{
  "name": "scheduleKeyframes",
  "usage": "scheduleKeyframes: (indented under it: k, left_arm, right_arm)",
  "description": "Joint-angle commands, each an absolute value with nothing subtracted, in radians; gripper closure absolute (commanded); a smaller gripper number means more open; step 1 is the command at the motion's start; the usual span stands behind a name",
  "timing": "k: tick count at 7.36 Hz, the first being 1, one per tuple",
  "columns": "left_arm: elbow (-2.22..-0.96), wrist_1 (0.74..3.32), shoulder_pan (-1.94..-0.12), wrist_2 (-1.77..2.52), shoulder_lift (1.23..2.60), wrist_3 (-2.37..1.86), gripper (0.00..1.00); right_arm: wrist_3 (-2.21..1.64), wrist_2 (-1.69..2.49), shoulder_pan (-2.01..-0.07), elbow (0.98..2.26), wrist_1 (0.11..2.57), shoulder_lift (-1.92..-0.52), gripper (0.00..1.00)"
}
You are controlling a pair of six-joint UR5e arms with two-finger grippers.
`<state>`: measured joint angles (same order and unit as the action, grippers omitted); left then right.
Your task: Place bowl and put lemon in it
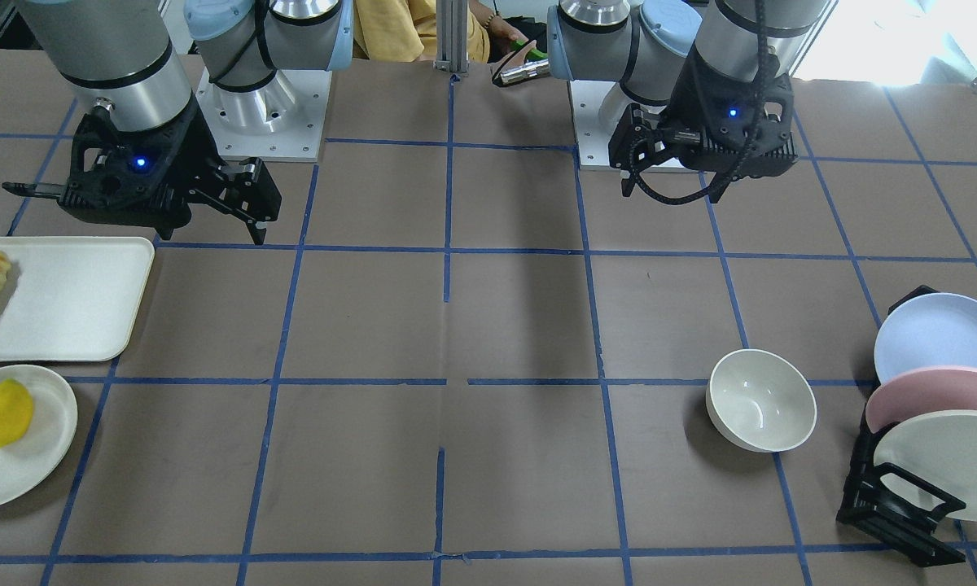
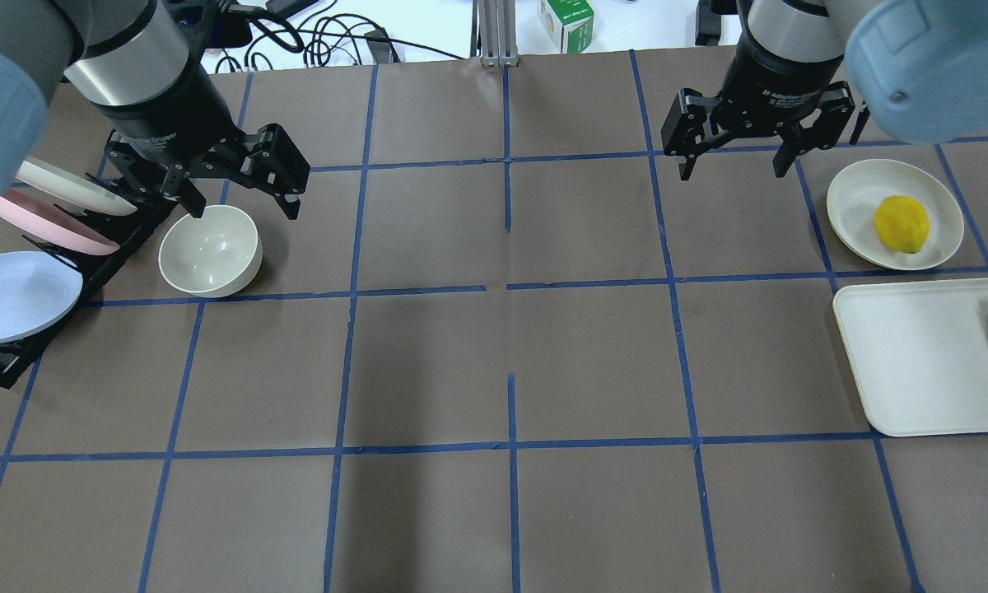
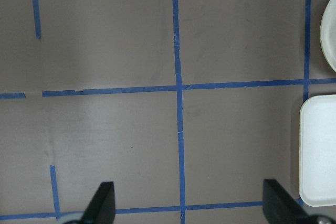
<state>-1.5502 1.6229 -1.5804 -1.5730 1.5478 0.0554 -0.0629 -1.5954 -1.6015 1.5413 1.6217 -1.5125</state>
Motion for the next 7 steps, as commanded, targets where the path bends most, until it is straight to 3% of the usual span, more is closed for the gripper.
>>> scheduleKeyframes:
  k: [1,3,7]
  left_arm:
    - [-1.552,1.620,-1.575,-1.572,1.548,0.049,0.00]
    - [-1.560,1.615,-1.568,-1.580,1.554,0.061,0.00]
    - [-1.705,1.285,-1.188,-1.580,1.760,0.328,0.00]
  right_arm:
    - [-0.063,-1.595,-1.601,1.542,1.621,-1.513,0.00]
    - [-0.063,-1.597,-1.601,1.540,1.634,-1.511,0.00]
    - [-0.061,-1.597,-1.589,1.540,1.643,-1.502,0.00]
